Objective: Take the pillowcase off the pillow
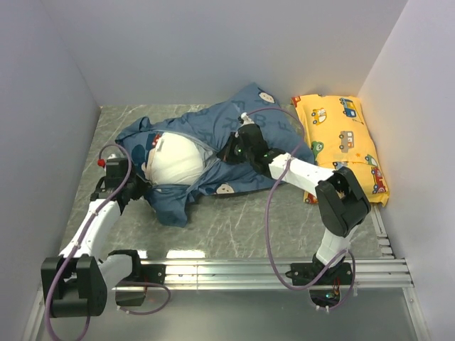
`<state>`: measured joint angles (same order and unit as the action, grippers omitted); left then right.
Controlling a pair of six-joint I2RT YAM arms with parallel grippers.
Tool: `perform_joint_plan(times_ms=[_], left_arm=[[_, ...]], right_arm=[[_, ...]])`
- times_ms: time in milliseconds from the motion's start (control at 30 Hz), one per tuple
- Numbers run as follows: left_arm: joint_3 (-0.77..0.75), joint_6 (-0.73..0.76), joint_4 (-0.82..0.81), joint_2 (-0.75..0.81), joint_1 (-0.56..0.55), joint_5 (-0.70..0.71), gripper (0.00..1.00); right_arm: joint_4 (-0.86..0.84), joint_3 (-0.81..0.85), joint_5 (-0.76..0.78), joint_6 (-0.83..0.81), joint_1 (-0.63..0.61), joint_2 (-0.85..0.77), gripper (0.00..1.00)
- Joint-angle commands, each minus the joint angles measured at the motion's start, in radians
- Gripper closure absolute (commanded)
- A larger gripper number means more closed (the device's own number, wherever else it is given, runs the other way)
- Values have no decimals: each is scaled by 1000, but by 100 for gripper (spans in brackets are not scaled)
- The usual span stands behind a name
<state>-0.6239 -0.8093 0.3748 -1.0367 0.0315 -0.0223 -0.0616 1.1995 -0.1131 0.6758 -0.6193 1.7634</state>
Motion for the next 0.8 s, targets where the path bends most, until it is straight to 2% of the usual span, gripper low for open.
perform_joint_plan(times_ms=[0,33,167,200,300,467,767], left_arm=[[46,6,-59,-25,8,-21,99],[55,5,-65,-25,8,-22,100],[73,-2,-88,-7,4,-33,99],[79,-7,-99,6,2,-36,99],[98,-10,-105,32,1,-44,100],[93,-10,-97,69,-1,-50,100],[66,-10,-74,107,-4,-56,99]], right_arm=[[137,6,153,-105,1,-41,100],[147,15,167,-128,-9,-51,100],[239,105,161,-171,-30,-56,78],[255,121,162,-179,-36,-55,69],[312,187,162,-205,-46,-53,55],[379,277,177,-231,-77,-79,48],[486,448,237,-265,-157,-99,45]])
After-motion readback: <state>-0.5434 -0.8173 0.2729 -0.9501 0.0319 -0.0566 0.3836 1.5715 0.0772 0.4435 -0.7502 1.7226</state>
